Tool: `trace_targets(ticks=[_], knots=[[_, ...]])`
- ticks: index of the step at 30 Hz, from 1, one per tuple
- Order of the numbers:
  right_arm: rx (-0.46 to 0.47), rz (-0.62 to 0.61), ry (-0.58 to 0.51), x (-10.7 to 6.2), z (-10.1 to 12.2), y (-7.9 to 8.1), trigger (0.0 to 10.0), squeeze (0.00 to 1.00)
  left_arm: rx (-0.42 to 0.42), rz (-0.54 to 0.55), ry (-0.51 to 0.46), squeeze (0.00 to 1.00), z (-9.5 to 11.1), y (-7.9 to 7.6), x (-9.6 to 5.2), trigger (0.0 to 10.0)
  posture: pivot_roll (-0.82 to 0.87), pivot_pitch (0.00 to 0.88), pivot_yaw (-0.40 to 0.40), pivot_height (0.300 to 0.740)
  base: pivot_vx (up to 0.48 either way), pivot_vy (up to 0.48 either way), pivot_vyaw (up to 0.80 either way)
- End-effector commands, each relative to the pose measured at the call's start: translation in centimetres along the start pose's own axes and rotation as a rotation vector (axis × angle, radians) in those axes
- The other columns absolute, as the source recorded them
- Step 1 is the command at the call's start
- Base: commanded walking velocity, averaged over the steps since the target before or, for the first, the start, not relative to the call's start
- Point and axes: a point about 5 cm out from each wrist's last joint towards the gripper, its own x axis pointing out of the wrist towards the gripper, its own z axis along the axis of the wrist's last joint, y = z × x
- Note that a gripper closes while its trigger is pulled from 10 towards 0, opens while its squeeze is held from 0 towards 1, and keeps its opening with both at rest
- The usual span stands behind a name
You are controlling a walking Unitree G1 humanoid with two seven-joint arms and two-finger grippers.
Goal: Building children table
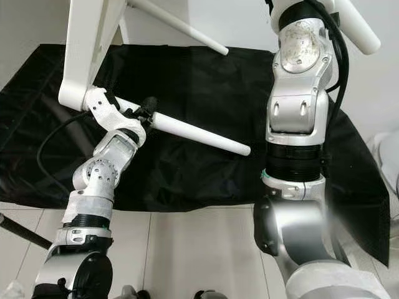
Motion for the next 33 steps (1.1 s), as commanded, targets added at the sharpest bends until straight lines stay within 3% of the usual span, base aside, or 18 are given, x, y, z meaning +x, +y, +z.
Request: trace_targets(ticks=[1, 2, 4, 5, 8, 14, 15, 17, 21, 22, 23, 26, 27, 33], knots=[[0.247, 0.002, 0.106, -0.3, -2.0, -0.3, 0.0, 0.00, 0.003, -0.149, -0.119, 0.00, 2.1, -4.3, 0.0, 0.0, -0.09, 0.136, 0.068, 0.740, 0.000, 0.000, 0.00], [0.247, 0.002, 0.106, -0.3, -2.0, -0.3, 0.0, 0.00, 0.003, -0.149, -0.119, 0.00, 2.1, -4.3, 0.0, 0.0, -0.09, 0.136, 0.068, 0.740, 0.000, 0.000, 0.00], [0.432, 0.042, 0.089, -0.4, -2.4, -0.3, 0.0, 0.00, 0.076, -0.247, -0.247, 0.00, 4.5, -5.7, -1.3, 0.0, -0.09, 0.139, 0.066, 0.740, 0.000, 0.000, 0.00], [0.468, 0.053, 0.078, -0.5, -2.4, -0.3, 0.0, 0.00, 0.084, -0.262, -0.273, 0.00, 5.0, -6.0, -1.6, 0.0, -0.09, 0.139, 0.066, 0.740, 0.000, 0.000, 0.00], [0.501, 0.046, 0.065, -0.8, -2.8, -0.7, 0.0, 0.00, 0.134, -0.294, -0.334, 0.00, 6.0, -6.6, -2.4, 0.0, -0.09, 0.151, 0.058, 0.740, 0.000, 0.000, 0.00], [0.537, -0.038, 0.168, -3.1, -7.5, -2.2, 0.0, 0.00, 0.252, -0.426, -0.446, 0.00, 8.7, -9.8, -3.6, 0.0, -0.05, 0.162, 0.037, 0.740, 0.000, 0.000, 0.00], [0.537, -0.038, 0.168, -3.1, -7.5, -2.2, 0.0, 0.00, 0.252, -0.426, -0.446, 0.00, 8.7, -9.8, -3.6, 0.0, -0.05, 0.162, 0.037, 0.740, 0.000, 0.000, 0.00], [0.573, -0.064, 0.261, -5.1, -10.8, -1.8, 0.0, 0.00, 0.276, -0.424, -0.425, 0.00, 8.9, -10.3, -3.0, 0.0, -0.06, 0.163, 0.044, 0.740, 0.000, 0.000, 0.00], [0.575, -0.052, 0.295, -6.2, -12.3, -1.3, 0.0, 0.00, 0.304, -0.420, -0.398, 0.00, 8.4, -10.3, -2.7, 0.0, -0.06, 0.164, 0.048, 0.740, 0.000, 0.000, 0.00], [0.587, -0.036, 0.319, -7.0, -13.2, -0.8, 8.4, 0.00, 0.323, -0.427, -0.357, 0.00, 7.7, -10.4, -2.6, 10.0, -0.06, 0.166, 0.055, 0.740, 0.000, 0.000, 0.00], [0.589, -0.036, 0.339, -7.8, -14.0, -0.5, 10.0, 0.00, 0.354, -0.425, -0.327, 0.00, 7.1, -10.3, -2.5, 10.0, -0.06, 0.166, 0.057, 0.740, 0.000, 0.000, 0.00], [0.623, -0.035, 0.383, -9.0, -15.2, 0.0, 10.0, 0.00, 0.416, -0.439, -0.270, 0.00, 5.8, -10.2, -2.5, 10.0, -0.06, 0.166, 0.059, 0.740, 0.000, 0.000, 0.00], [0.644, -0.036, 0.390, -9.3, -15.4, 0.2, 10.0, 1.00, 0.405, -0.438, -0.249, 1.00, 5.4, -10.0, -2.4, 10.0, -0.06, 0.168, 0.060, 0.740, 0.000, 0.000, 0.00], [0.641, -0.041, 0.393, -10.0, -15.8, 0.3, 10.0, 1.00, 0.404, -0.448, -0.212, 1.00, 4.8, -9.8, -2.6, 10.0, -0.05, 0.168, 0.066, 0.740, 0.000, 0.000, 0.00]])
